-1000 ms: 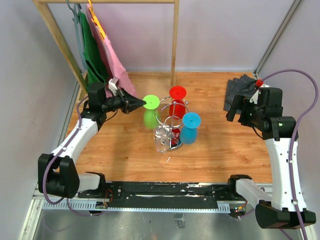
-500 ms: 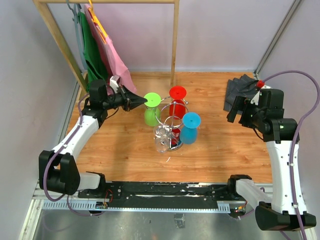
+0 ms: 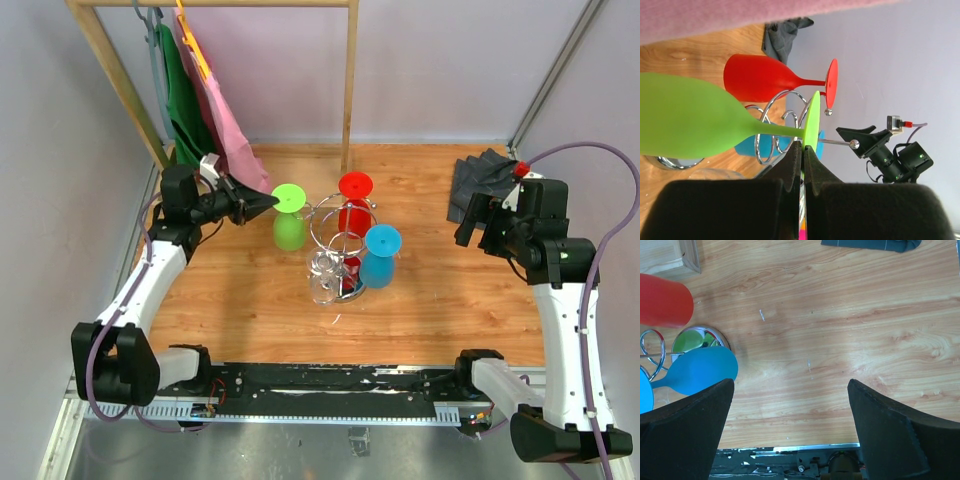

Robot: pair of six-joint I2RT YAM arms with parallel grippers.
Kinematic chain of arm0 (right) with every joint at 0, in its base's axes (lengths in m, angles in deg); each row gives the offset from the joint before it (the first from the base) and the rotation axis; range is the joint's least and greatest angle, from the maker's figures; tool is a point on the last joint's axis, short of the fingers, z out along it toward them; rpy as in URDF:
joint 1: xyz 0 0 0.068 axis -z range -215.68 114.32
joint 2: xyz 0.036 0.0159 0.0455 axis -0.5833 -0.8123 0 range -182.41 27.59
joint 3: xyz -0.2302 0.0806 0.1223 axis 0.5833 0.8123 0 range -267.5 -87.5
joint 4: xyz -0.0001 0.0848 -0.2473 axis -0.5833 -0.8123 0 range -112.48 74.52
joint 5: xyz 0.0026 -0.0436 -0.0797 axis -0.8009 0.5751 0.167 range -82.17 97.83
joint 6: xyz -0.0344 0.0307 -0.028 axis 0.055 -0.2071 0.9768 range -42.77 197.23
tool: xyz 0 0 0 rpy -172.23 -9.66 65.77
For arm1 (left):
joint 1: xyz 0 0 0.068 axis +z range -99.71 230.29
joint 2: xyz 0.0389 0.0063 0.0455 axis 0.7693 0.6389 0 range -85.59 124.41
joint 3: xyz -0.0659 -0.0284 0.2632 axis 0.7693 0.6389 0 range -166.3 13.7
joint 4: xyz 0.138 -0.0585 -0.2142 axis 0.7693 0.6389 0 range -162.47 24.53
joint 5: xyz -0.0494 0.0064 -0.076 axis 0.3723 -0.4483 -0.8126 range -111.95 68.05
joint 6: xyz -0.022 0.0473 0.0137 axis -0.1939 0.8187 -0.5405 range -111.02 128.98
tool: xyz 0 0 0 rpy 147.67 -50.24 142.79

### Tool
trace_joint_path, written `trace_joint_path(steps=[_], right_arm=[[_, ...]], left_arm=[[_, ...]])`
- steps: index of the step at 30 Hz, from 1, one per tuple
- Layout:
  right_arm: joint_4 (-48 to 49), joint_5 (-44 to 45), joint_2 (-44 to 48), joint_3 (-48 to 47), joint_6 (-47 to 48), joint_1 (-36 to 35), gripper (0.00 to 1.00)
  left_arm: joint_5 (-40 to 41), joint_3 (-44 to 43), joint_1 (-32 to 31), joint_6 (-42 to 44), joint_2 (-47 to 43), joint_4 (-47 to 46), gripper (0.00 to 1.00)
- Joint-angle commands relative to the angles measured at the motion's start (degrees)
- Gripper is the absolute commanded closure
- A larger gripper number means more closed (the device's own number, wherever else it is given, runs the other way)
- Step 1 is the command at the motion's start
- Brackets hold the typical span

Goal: Take the wine glass off the wine glass rack

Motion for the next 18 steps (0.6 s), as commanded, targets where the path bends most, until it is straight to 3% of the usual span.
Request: trace_joint_path(steps=[1, 11, 18], right_arm=[[-1.2, 0.0, -0.1, -2.2, 0.8, -0.6, 0.01], [-3.2, -1.7, -0.1, -5.1, 1.7, -0.6, 0.01], [-6.8, -4.3, -1.6, -10.4, 3.9, -0.6, 0.01]], left_arm=[[-0.5, 1.6, 0.8, 0.4, -2.0, -0.6, 1.00], [-1.2, 3.2, 4.4, 7.0, -9.5, 5.1, 1.00], [-0.7, 2.9, 6.0, 19.8, -16.9, 16.2, 1.00]])
